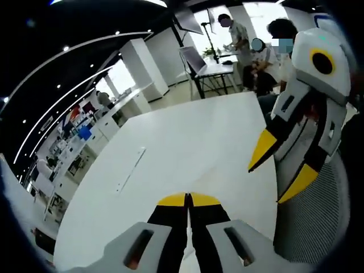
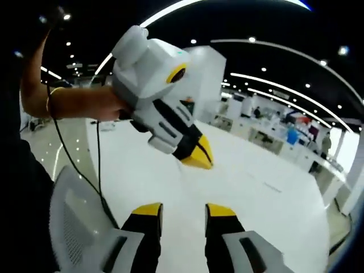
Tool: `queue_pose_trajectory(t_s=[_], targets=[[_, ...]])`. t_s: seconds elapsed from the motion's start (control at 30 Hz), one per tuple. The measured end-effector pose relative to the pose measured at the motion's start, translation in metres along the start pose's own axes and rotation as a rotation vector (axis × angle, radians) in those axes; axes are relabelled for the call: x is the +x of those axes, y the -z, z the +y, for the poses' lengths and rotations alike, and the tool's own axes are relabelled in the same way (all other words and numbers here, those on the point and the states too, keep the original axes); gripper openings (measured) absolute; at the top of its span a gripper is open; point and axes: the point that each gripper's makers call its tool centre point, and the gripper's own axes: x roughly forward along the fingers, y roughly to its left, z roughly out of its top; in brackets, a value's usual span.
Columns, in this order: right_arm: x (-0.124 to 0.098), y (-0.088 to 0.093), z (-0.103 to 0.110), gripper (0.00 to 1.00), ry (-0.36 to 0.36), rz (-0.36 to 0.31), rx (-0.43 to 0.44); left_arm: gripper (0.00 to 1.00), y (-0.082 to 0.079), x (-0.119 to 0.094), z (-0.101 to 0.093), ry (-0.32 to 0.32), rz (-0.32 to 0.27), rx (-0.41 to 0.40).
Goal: Open the resealable bag by pulling the two sides of the seal apart until the entire bag opening is separated and visibly accessible.
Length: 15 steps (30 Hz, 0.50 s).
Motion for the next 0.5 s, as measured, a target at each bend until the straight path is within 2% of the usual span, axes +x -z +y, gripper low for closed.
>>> queue_pose_trajectory(t_s=[0.07, 0.2, 0.27, 0.3, 0.4, 0.5], targets=[[-0.004, 0.0, -0.01, 0.33, 0.048, -0.018, 0.012, 0.0, -0.001, 0.001, 0.012, -0.04, -0.014, -0.019], [-0.009, 0.004, -0.019, 0.42, 0.089, -0.025, 0.02, 0.0, -0.003, 0.001, 0.034, -0.105, -0.037, -0.034], [-0.01, 0.007, -0.022, 0.44, 0.108, -0.016, 0.017, 0.0, -0.002, 0.002, 0.044, -0.148, -0.026, 0.002], [-0.012, 0.02, -0.027, 0.46, 0.131, 0.043, -0.021, 0.0, -0.003, 0.007, 0.052, -0.177, -0.025, 0.022], [-0.012, 0.031, -0.024, 0.47, 0.122, 0.065, 0.026, 0.0, -0.006, 0.015, 0.061, -0.181, -0.021, 0.021], [-0.016, 0.031, -0.026, 0.46, 0.139, 0.044, 0.033, 0.0, -0.016, 0.021, 0.076, -0.184, -0.038, 0.027]])
